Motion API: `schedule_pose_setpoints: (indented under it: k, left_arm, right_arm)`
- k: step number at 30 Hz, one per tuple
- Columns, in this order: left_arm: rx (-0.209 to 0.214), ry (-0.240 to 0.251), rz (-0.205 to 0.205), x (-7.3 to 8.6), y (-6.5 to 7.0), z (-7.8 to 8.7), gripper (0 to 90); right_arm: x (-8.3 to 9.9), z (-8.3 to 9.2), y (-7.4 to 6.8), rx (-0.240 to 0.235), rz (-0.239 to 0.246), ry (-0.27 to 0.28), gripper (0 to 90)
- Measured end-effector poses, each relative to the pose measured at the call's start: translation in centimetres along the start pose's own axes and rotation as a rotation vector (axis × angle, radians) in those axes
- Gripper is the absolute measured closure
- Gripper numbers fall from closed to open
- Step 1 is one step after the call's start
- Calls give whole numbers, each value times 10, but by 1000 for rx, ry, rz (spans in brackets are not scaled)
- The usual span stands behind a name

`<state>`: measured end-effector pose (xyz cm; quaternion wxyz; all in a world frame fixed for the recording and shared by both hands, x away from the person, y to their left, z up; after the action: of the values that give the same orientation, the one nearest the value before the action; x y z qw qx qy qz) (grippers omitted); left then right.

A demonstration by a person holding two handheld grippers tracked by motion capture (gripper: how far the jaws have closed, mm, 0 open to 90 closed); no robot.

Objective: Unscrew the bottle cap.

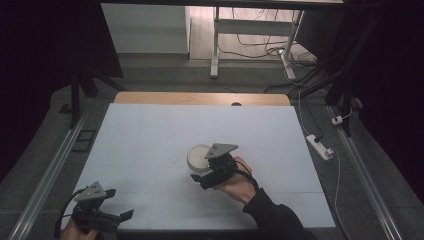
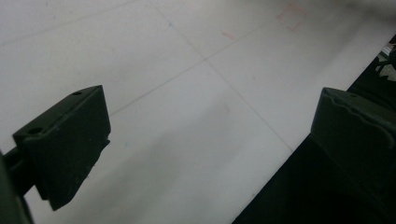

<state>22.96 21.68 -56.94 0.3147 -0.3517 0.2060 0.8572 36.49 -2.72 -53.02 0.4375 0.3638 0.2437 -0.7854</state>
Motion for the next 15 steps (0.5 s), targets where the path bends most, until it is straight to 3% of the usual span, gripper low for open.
schedule_pose_setpoints:
  k: [11, 15]
  left_arm:
    - [82, 43, -85, -23, 5, -10, 0]
    - [73, 71, -122, -35, 5, -10, 0]
  right_arm:
    - [-2, 3, -2, -8, 16, 5, 65]
    - [-2, 3, -2, -10, 19, 5, 65]
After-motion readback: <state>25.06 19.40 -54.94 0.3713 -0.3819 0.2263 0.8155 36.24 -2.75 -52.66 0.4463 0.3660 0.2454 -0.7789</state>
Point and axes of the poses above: each handheld gripper's, and its own axes: z roughly backward along the jaws, x roughly out of its underside, y roughly to its right, the point moved 9 cm from there along -z, roughly forward along the jaws, and after that the axes turned 7 degrees about -z, right-handed, at the moved point
